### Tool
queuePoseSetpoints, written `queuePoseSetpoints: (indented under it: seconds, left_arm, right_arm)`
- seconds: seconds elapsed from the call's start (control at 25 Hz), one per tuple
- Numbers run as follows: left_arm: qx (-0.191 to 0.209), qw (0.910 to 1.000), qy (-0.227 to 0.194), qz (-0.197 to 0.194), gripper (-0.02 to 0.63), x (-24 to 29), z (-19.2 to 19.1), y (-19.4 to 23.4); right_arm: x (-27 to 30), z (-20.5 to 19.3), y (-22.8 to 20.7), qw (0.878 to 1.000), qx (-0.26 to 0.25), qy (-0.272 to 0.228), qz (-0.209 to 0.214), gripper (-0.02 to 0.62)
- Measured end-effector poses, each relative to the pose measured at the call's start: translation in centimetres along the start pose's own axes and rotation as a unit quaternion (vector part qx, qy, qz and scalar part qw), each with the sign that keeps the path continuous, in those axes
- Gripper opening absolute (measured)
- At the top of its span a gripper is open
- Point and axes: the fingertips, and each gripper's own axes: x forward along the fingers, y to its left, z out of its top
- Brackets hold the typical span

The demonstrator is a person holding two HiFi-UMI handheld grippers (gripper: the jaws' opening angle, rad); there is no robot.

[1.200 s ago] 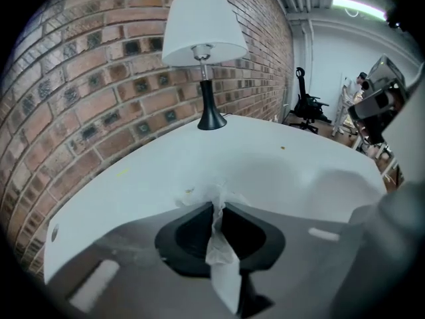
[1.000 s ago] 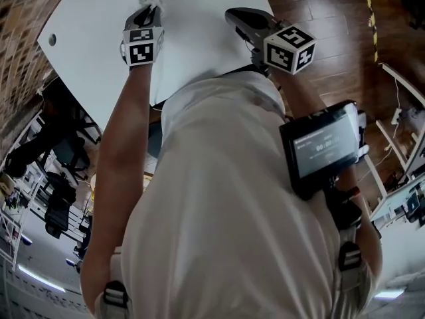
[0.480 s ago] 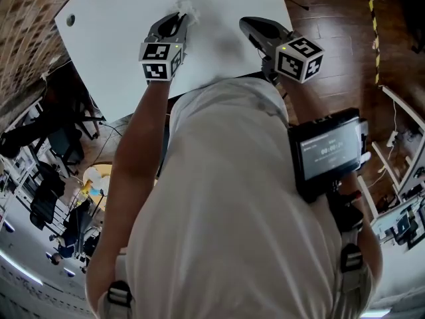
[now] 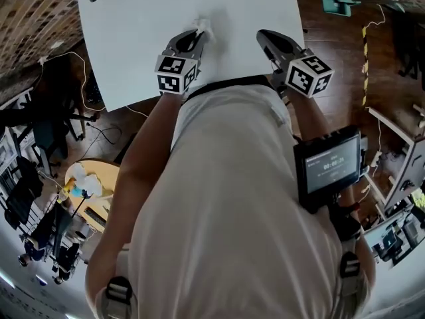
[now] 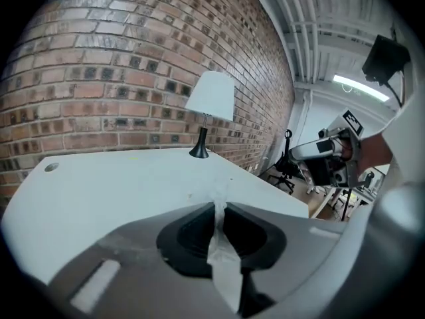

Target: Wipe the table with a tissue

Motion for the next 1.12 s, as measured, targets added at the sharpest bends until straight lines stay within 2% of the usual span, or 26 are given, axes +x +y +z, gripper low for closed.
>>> queuePoseSetpoints:
  seconds: [0.32,0.64,0.84,0.96,1.12]
  left_arm:
    - [-0.01,0.9999,-0.009,0.004,0.046,-1.5,-1.6,0.2]
    - [0.004,0.9996,-0.006,0.029,0.048,-0.8,-0.5,2.5]
    - [-0.011,0.9983,0.01,0.056,0.048,0.8,-1.0,3.2]
    - [-0.024,0.9966,0.019,0.077,0.048,2.1,-0.8,3.5]
    - [-0.022,0.9938,0.038,0.102,0.048,4.4,-0.1,4.6]
  right_arm:
    - [-2.2,-1.1,1.9,0.999,-0.015,-0.012,-0.027,0.008]
    - [-2.4,0.4,0.5,0.999,-0.019,-0.03,-0.028,0.008]
    - [-4.3,0.3,-2.8,0.999,0.012,-0.029,-0.032,0.008]
    - [-6.0,1.5,-5.4,0.999,0.012,-0.018,-0.035,0.008]
    - [-6.5,3.6,-8.4,0.999,0.01,-0.015,-0.029,0.008]
